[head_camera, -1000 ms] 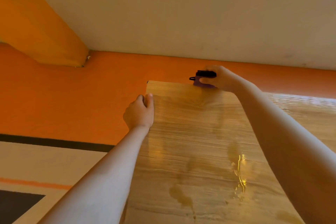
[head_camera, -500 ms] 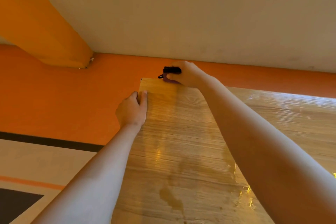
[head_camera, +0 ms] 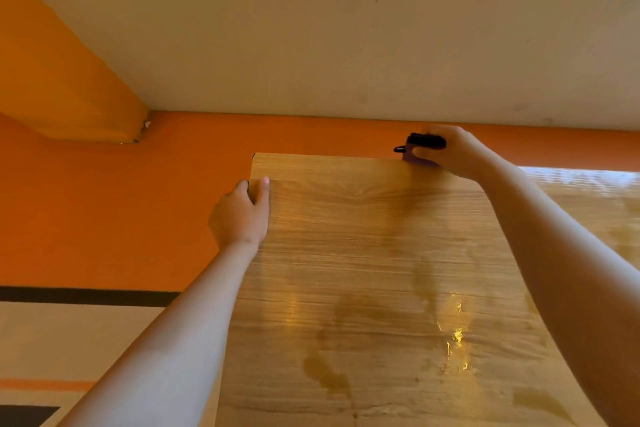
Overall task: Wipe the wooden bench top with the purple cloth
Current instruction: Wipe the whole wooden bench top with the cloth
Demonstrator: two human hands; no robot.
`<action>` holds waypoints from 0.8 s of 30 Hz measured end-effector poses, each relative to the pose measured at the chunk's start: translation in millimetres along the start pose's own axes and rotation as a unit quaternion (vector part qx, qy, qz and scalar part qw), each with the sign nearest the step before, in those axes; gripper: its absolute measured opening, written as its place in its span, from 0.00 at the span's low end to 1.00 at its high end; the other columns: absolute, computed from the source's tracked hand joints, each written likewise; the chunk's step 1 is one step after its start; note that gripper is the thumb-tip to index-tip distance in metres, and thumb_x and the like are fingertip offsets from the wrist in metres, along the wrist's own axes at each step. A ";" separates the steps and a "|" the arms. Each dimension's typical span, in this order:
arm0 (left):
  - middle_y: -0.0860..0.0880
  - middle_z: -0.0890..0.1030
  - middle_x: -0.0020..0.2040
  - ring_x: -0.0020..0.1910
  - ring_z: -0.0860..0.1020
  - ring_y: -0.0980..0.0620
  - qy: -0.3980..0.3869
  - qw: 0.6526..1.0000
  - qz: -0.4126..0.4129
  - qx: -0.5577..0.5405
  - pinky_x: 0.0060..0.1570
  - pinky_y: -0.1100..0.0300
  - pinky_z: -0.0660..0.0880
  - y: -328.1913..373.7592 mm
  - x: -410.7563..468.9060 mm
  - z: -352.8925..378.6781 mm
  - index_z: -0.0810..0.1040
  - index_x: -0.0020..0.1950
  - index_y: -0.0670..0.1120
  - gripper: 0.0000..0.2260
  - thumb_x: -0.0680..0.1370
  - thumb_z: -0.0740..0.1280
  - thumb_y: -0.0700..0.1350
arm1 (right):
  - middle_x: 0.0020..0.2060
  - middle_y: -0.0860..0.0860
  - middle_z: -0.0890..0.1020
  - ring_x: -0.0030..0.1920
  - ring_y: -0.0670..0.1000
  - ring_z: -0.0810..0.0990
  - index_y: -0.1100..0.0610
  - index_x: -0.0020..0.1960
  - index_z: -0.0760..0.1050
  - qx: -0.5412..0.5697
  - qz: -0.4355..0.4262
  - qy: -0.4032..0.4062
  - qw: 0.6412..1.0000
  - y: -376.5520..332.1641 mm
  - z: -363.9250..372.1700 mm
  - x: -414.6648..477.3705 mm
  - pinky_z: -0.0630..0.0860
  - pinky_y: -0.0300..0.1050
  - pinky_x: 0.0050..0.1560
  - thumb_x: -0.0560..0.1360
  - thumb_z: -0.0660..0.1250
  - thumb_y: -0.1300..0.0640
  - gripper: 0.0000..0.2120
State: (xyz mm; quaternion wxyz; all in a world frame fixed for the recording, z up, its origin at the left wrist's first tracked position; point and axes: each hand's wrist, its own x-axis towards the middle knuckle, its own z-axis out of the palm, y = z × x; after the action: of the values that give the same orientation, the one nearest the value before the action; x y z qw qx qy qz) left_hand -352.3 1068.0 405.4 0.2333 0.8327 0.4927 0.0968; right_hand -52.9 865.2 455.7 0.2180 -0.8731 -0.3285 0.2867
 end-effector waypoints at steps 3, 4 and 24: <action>0.51 0.70 0.27 0.24 0.66 0.52 -0.006 1.000 -0.001 -0.004 0.25 0.61 0.62 -0.1 -0.7 -0.8 0.68 0.36 0.48 0.22 0.81 0.53 0.62 | 0.46 0.48 0.79 0.42 0.47 0.75 0.49 0.51 0.75 -0.001 -0.033 -0.002 0.999 -43.7 29.5 12.7 0.68 0.38 0.35 0.75 0.68 0.50 0.07; 0.51 0.71 0.27 0.24 0.66 0.52 -0.007 1.000 0.001 -0.011 0.26 0.61 0.62 -0.7 -1.0 -0.9 0.69 0.36 0.47 0.22 0.81 0.53 0.62 | 0.45 0.48 0.78 0.42 0.47 0.74 0.48 0.50 0.74 -0.001 -0.046 -0.005 0.999 -61.8 42.0 17.6 0.67 0.37 0.34 0.75 0.68 0.50 0.06; 0.52 0.67 0.24 0.22 0.64 0.53 0.034 0.997 0.010 0.067 0.24 0.63 0.56 3.2 -2.3 -1.9 0.65 0.32 0.50 0.24 0.79 0.52 0.65 | 0.52 0.54 0.79 0.49 0.53 0.76 0.55 0.60 0.74 -0.022 0.005 0.020 1.000 -2.4 1.7 -3.3 0.72 0.45 0.45 0.74 0.69 0.51 0.16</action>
State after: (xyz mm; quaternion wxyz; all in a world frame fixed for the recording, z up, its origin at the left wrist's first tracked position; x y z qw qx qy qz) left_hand -351.7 1065.3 408.8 0.1590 0.8477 0.4973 0.0938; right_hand -57.1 864.9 456.9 0.2039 -0.8849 -0.3260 0.2629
